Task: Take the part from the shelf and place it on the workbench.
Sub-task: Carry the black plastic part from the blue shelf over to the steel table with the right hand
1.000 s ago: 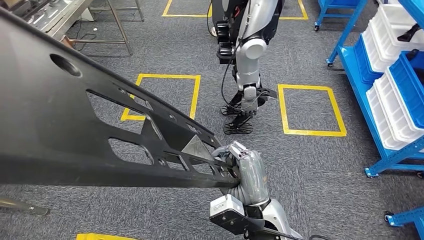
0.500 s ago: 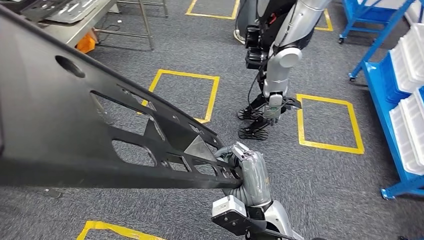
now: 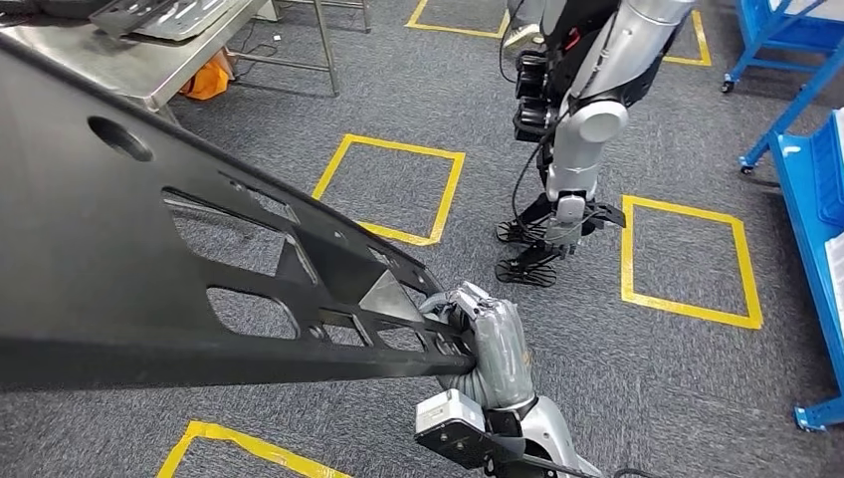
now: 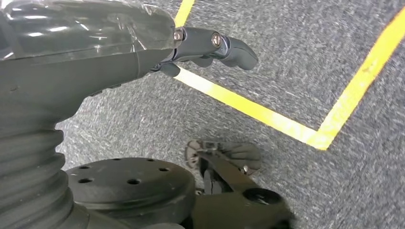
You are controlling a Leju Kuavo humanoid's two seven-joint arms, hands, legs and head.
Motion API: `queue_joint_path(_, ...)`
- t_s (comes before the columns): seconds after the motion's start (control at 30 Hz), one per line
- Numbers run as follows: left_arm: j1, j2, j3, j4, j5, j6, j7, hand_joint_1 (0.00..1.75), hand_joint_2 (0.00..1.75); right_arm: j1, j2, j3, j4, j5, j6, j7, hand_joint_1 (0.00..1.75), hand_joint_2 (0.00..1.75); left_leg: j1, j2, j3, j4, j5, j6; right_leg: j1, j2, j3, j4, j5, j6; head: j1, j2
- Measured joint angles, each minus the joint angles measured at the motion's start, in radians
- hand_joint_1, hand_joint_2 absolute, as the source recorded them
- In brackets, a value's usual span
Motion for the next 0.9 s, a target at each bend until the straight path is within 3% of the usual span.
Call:
queue_joint_path(0.07,0.000,0.001,0.000,0.000,0.002,0.001,0.000,0.00,1.75,-0.002,0.005,0.000,0.003,-0.001,0.001,-0.004,1.75,1.75,-0.003,0.027,0.058,-0.127,0.050,0.008,0.002,-0.011,0.006,0.001,-0.006,0.007,-0.001,0.000)
queue_joint_path(0.1,0.000,0.001,0.000,0.000,0.003,0.002,0.000,0.00,1.75,-0.003,0.007,0.000,0.004,-0.001,0.002,-0.007,1.75,1.75,-0.007,0.036,0.072,-0.161,0.058,0.013,0.003,-0.016,0.009,0.001,-0.008,0.012,-0.001,0.000)
queue_joint_path(0.2,0.004,0.002,0.000,0.000,0.005,0.004,-0.002,0.00,1.75,-0.006,0.009,0.000,0.005,-0.002,0.005,-0.014,1.75,1.75,-0.013,0.026,0.076,-0.180,0.058,0.033,0.002,-0.028,0.017,-0.002,-0.015,0.028,0.001,0.000)
queue_joint_path(0.23,0.005,0.003,0.000,0.000,0.006,0.004,-0.004,0.00,1.75,-0.006,0.010,0.000,0.005,-0.002,0.006,-0.015,1.75,1.75,-0.012,0.020,0.079,-0.185,0.061,0.040,0.001,-0.021,0.017,0.006,-0.023,0.032,0.002,0.000)
queue_joint_path(0.3,0.005,0.003,0.000,0.000,0.007,0.005,-0.008,0.00,1.75,-0.009,0.010,0.000,0.006,-0.003,0.007,-0.017,1.75,1.75,-0.008,0.009,0.085,-0.193,0.066,0.054,-0.002,0.009,-0.011,0.076,-0.068,0.035,0.007,0.000)
queue_joint_path(0.37,0.005,0.003,0.000,0.000,0.008,0.005,-0.010,0.00,1.75,-0.009,0.011,0.000,0.008,-0.003,0.008,-0.018,1.75,1.75,-0.010,-0.003,0.085,-0.193,0.065,0.060,-0.001,0.034,-0.077,0.211,-0.131,0.035,0.015,0.000)
queue_joint_path(0.4,0.006,0.003,0.000,0.000,0.009,0.005,-0.010,0.00,1.75,-0.009,0.011,0.000,0.010,-0.003,0.008,-0.018,1.75,1.75,-0.011,-0.011,0.085,-0.193,0.065,0.061,-0.001,0.038,-0.107,0.265,-0.146,0.035,0.018,0.000)
queue_joint_path(0.43,0.006,0.003,0.000,0.000,0.010,0.005,-0.011,0.00,1.75,-0.009,0.011,0.000,0.012,-0.003,0.009,-0.018,1.75,1.75,-0.012,-0.020,0.086,-0.192,0.064,0.061,0.000,0.040,-0.122,0.287,-0.142,0.035,0.021,0.000)
queue_joint_path(0.47,0.006,0.003,0.000,0.000,0.011,0.005,-0.011,0.00,1.75,-0.009,0.011,0.000,0.013,-0.003,0.009,-0.018,1.75,1.75,-0.013,-0.029,0.087,-0.191,0.063,0.061,0.000,0.042,-0.117,0.266,-0.116,0.033,0.023,0.000)
queue_joint_path(0.53,0.006,0.003,0.000,0.000,0.012,0.005,-0.012,0.00,1.75,-0.009,0.011,0.000,0.014,-0.003,0.009,-0.018,1.75,1.75,-0.013,-0.049,0.089,-0.186,0.060,0.059,0.000,0.063,-0.064,0.136,-0.039,0.026,0.029,0.000)
queue_joint_path(0.6,0.006,0.003,0.000,0.000,0.012,0.006,-0.013,0.00,1.75,-0.009,0.011,0.000,0.014,-0.003,0.010,-0.018,1.75,1.75,-0.013,-0.065,0.085,-0.178,0.055,0.050,0.000,0.091,-0.021,0.029,0.002,0.022,0.034,0.000)
queue_joint_path(0.63,0.007,0.003,0.000,0.000,0.013,0.007,-0.014,0.00,1.75,-0.009,0.012,0.000,0.014,-0.003,0.011,-0.018,1.75,1.75,-0.012,-0.071,0.082,-0.177,0.054,0.045,0.001,0.098,-0.014,0.011,0.003,0.021,0.034,0.000)
queue_joint_path(0.7,0.008,0.004,0.000,0.000,0.014,0.009,-0.016,0.00,1.75,-0.010,0.013,0.000,0.014,-0.003,0.013,-0.018,1.75,1.75,-0.010,-0.081,0.080,-0.178,0.054,0.034,0.002,0.085,-0.012,0.004,0.005,0.015,0.034,0.000)
queue_joint_path(0.77,0.009,0.004,0.000,0.000,0.014,0.010,-0.018,0.00,1.75,-0.010,0.015,0.000,0.014,-0.003,0.015,-0.018,1.75,1.75,-0.011,-0.065,0.072,-0.152,0.037,0.022,-0.001,0.068,-0.006,-0.005,0.010,0.005,0.028,0.000)
queue_joint_path(0.83,0.009,0.004,0.000,0.000,0.014,0.011,-0.019,0.00,1.75,-0.010,0.017,0.000,0.014,-0.003,0.016,-0.018,1.75,1.75,-0.010,-0.032,0.031,-0.057,-0.016,0.011,-0.002,0.046,0.000,-0.011,0.010,-0.001,0.017,0.000)
queue_joint_path(0.9,0.010,0.004,0.000,0.000,0.014,0.012,-0.019,0.00,1.75,-0.010,0.018,0.000,0.015,-0.003,0.016,-0.018,1.75,1.75,-0.004,-0.016,-0.031,0.065,-0.066,0.002,-0.001,0.025,0.002,-0.011,0.007,-0.004,0.009,0.000)
